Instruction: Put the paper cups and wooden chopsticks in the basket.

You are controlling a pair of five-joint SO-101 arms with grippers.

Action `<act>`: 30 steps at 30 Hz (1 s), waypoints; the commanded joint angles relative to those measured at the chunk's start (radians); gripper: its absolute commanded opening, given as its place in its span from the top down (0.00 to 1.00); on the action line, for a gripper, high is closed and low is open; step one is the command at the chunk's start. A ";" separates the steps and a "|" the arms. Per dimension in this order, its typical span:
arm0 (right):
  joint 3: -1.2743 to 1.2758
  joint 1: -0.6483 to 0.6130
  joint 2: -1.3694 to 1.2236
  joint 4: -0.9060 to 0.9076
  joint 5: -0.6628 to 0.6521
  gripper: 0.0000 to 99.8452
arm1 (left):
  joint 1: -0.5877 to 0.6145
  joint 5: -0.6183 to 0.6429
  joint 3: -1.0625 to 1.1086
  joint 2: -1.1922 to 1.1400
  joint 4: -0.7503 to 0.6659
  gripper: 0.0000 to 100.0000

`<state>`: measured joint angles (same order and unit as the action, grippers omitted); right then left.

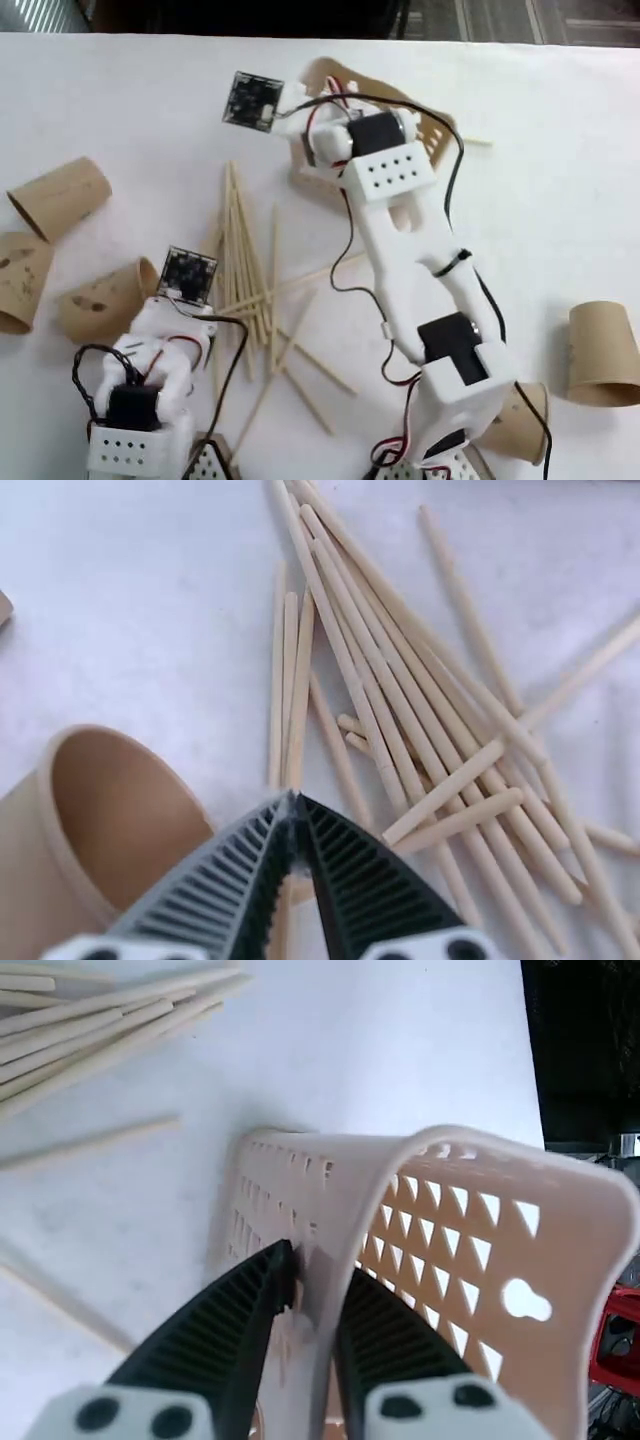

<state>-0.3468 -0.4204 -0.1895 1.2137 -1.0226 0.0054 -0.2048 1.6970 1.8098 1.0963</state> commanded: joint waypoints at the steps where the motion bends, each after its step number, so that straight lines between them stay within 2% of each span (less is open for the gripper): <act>1: -0.060 -0.039 0.021 -0.024 -0.006 0.98 | -0.001 -0.005 -0.005 0.008 -0.020 0.98; 13: -0.058 -0.081 0.019 0.016 -0.011 0.97 | -0.001 -0.005 -0.005 0.008 -0.020 0.98; 17: -0.058 -0.064 0.019 0.031 0.000 0.86 | -0.001 -0.005 -0.005 0.008 -0.020 0.98; 21: -0.069 -0.044 0.054 0.033 0.123 0.77 | -0.001 -0.005 -0.005 0.008 -0.020 0.98; 27: -0.078 -0.035 0.209 0.064 0.161 0.76 | -0.001 -0.005 -0.005 0.008 -0.020 0.98; 30: -0.075 0.008 0.289 0.096 0.167 0.76 | -0.001 -0.005 -0.005 0.008 -0.020 0.98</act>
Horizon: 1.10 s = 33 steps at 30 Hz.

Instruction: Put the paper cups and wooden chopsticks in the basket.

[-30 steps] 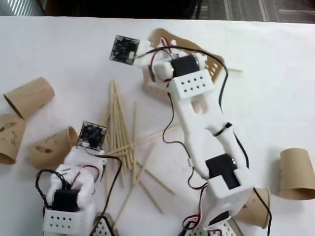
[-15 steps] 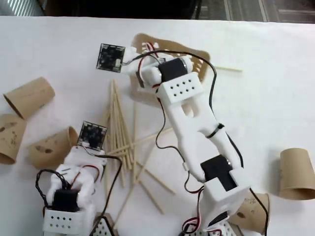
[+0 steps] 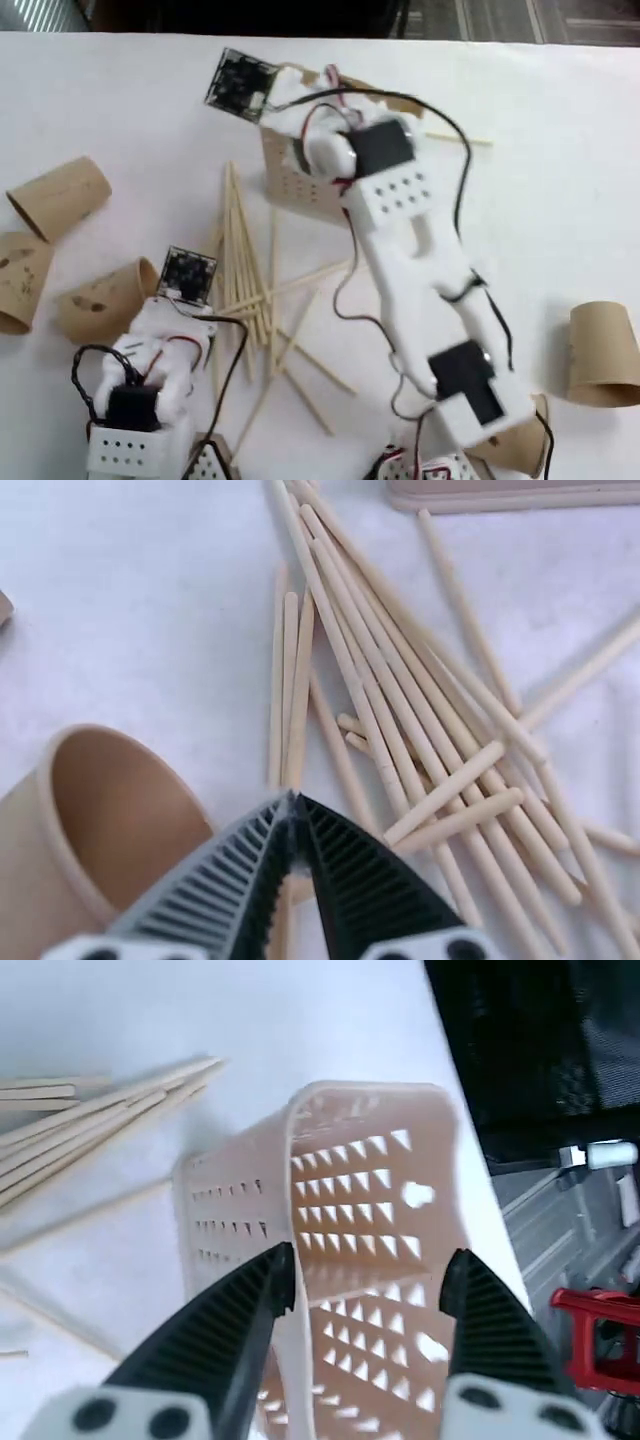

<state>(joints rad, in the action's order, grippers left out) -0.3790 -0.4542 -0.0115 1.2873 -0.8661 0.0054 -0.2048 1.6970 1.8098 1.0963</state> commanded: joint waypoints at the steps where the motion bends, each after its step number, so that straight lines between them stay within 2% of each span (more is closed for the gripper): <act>1: -0.041 0.068 0.130 0.030 0.011 0.76 | -0.001 -0.005 -0.005 0.008 -0.020 0.98; 6: -0.040 0.275 0.170 0.058 0.041 0.76 | -0.001 -0.005 -0.005 0.008 -0.021 0.98; 11: -0.040 0.487 0.122 0.001 0.222 0.76 | -0.001 -0.005 -0.005 0.008 -0.021 0.98; 14: -0.040 0.558 0.041 -0.090 0.351 0.81 | -0.001 -0.005 -0.005 0.008 -0.021 0.98; 19: -0.048 0.581 -0.177 -0.285 0.376 0.94 | -0.001 -0.005 -0.005 0.008 -0.021 0.98; 26: -0.152 0.576 -0.486 -0.367 0.376 0.78 | -0.001 -0.005 -0.005 0.008 -0.020 0.98; 31: -0.384 0.575 -0.722 -0.317 0.285 0.77 | -0.001 -0.005 -0.005 0.008 -0.020 0.98; 33: -0.485 0.575 -0.819 -0.306 0.287 0.77 | -0.001 -0.005 -0.005 0.008 -0.020 0.98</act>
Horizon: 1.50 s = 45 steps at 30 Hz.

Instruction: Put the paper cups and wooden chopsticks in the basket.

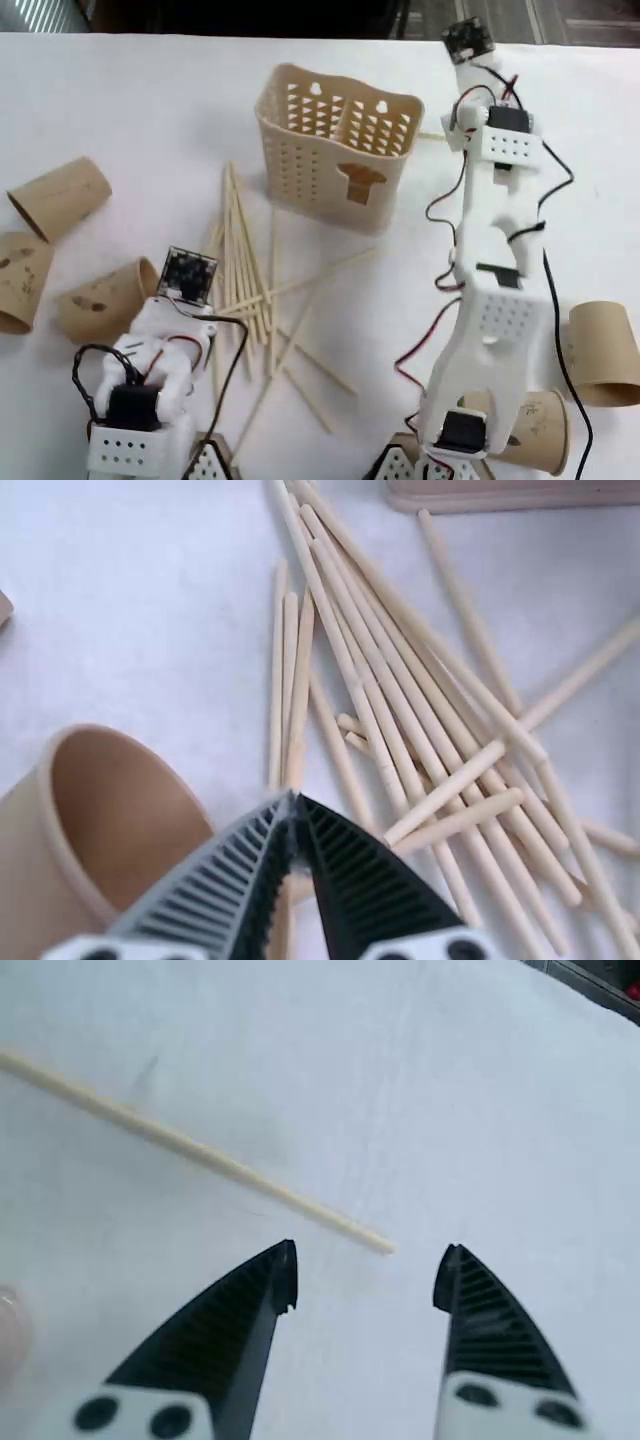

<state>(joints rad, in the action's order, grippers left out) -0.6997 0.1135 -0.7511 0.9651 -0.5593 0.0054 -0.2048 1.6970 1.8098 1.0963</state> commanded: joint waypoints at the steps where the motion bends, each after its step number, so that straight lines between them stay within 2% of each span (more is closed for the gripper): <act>1: -0.216 0.007 -0.125 0.016 -0.020 0.77 | -0.001 -0.005 -0.005 0.008 -0.020 0.98; 4: -0.371 0.005 -0.260 0.015 -0.020 0.79 | -0.001 -0.005 -0.005 0.008 -0.020 0.98; 10: -0.698 -0.001 -0.519 -0.081 -0.020 0.94 | -0.001 -0.005 -0.005 0.008 -0.020 0.98; 16: -0.884 -0.012 -0.687 -0.108 -0.028 0.95 | -0.001 -0.005 -0.005 0.008 -0.020 0.98; 21: -0.901 -0.012 -0.713 -0.091 -0.029 0.95 | -0.001 -0.005 -0.005 0.008 -0.020 0.98; 26: -0.908 -0.012 -0.711 0.064 -0.183 0.95 | -0.001 -0.005 -0.005 0.008 -0.020 0.98; 30: -0.913 -0.008 -0.704 0.191 -0.252 0.98 | -0.001 -0.005 -0.005 0.008 -0.020 0.98; 41: -0.913 -0.013 -0.521 0.648 -0.261 0.98 | -0.001 -0.005 -0.005 0.008 -0.020 0.98; 45: -0.913 -0.004 -0.452 0.648 -0.259 0.98 | -0.001 -0.005 -0.005 0.008 -0.020 0.98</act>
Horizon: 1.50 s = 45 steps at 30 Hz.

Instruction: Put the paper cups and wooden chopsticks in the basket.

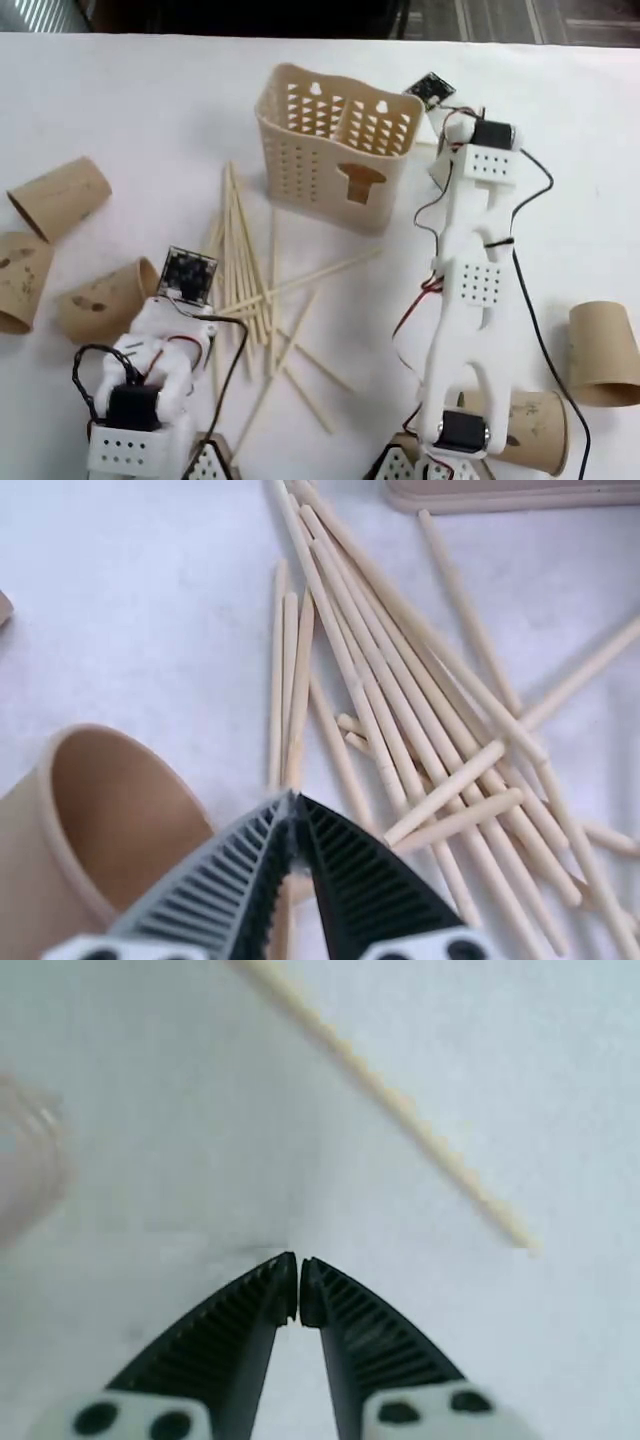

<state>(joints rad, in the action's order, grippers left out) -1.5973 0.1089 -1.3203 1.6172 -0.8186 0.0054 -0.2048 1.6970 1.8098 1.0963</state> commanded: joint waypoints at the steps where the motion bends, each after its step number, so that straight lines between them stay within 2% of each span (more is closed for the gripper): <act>1: -0.015 0.002 0.125 -0.039 0.006 0.98 | -0.001 -0.005 -0.005 0.008 -0.020 0.98; 8: -0.003 0.012 0.058 -0.456 0.293 0.98 | -0.001 -0.005 -0.005 0.008 -0.020 0.98; 12: -0.003 -0.001 -0.058 -0.657 0.310 0.98 | -0.001 -0.005 -0.005 0.008 -0.020 0.98; 17: -0.005 -0.010 -0.189 -0.743 0.308 0.98 | -0.001 -0.005 -0.005 0.008 -0.020 0.98; 22: -0.012 -0.005 -0.220 -0.647 0.298 0.98 | -0.001 -0.005 -0.005 0.008 -0.020 0.98; 27: -0.014 0.004 -0.150 -0.371 0.160 0.98 | -0.001 -0.005 -0.005 0.008 -0.020 0.98; 36: -0.012 -0.002 0.045 0.101 0.149 0.98 | -0.001 -0.005 -0.005 0.008 -0.020 0.98; 40: -0.014 0.012 0.097 0.082 0.152 0.98 | -0.001 -0.005 -0.005 0.008 -0.020 0.98; 45: -0.012 0.025 0.105 -0.147 0.157 0.98 | -0.001 -0.005 -0.005 0.008 -0.020 0.98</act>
<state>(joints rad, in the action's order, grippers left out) -1.5973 0.1181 -1.2912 1.5942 -0.6605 0.0054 -0.2048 1.6970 1.8098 1.0963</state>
